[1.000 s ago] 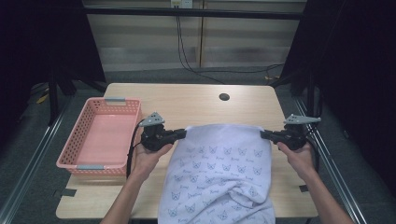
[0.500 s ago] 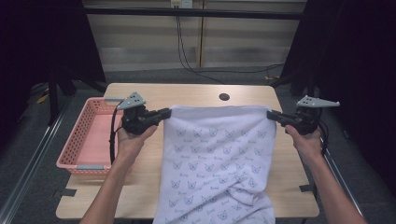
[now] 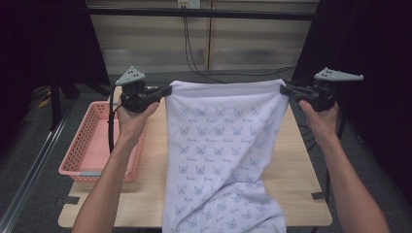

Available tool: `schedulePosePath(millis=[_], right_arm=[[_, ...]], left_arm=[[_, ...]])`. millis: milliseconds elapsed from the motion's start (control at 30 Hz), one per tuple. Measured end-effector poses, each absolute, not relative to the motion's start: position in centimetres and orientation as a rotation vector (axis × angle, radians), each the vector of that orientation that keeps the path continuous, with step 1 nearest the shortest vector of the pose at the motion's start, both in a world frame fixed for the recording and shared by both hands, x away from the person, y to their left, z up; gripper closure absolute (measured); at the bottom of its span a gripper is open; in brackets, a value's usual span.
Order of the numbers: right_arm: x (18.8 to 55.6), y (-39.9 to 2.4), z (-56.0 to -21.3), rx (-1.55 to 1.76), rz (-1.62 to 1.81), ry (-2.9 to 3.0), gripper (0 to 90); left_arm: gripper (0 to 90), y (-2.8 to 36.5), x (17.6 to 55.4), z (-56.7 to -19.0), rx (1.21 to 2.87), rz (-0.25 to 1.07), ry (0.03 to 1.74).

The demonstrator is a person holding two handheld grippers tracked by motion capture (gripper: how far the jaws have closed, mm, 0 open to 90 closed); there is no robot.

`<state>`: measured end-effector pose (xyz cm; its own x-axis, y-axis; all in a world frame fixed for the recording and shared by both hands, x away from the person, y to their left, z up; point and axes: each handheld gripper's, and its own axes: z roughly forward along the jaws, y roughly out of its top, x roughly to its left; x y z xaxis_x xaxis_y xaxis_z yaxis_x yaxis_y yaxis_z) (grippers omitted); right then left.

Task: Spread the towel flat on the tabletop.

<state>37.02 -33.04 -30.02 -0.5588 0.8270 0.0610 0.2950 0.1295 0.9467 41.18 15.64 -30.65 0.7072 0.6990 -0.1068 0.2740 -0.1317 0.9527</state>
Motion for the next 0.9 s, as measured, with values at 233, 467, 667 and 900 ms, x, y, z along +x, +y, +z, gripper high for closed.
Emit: schedulePosePath(millis=[233,467,667,900], right_arm=[[42.7,-31.9,-31.5,1.160,1.341,1.930,85.5],[45.2,-31.4,-34.1,1.258,1.316,1.970,60.8],[42.0,-31.0,-35.3,1.176,1.352,2.066,59.2],[34.1,-30.0,-38.9,1.092,1.361,2.248,56.6]], left_arm=[[85.8,15.3,45.2,-32.4,1.732,0.438,0.883],[66.0,15.5,46.9,-35.0,1.752,0.375,0.960],[64.3,14.4,44.8,-35.5,1.825,0.346,0.890],[64.7,13.8,39.0,-36.7,1.854,0.286,0.800]])
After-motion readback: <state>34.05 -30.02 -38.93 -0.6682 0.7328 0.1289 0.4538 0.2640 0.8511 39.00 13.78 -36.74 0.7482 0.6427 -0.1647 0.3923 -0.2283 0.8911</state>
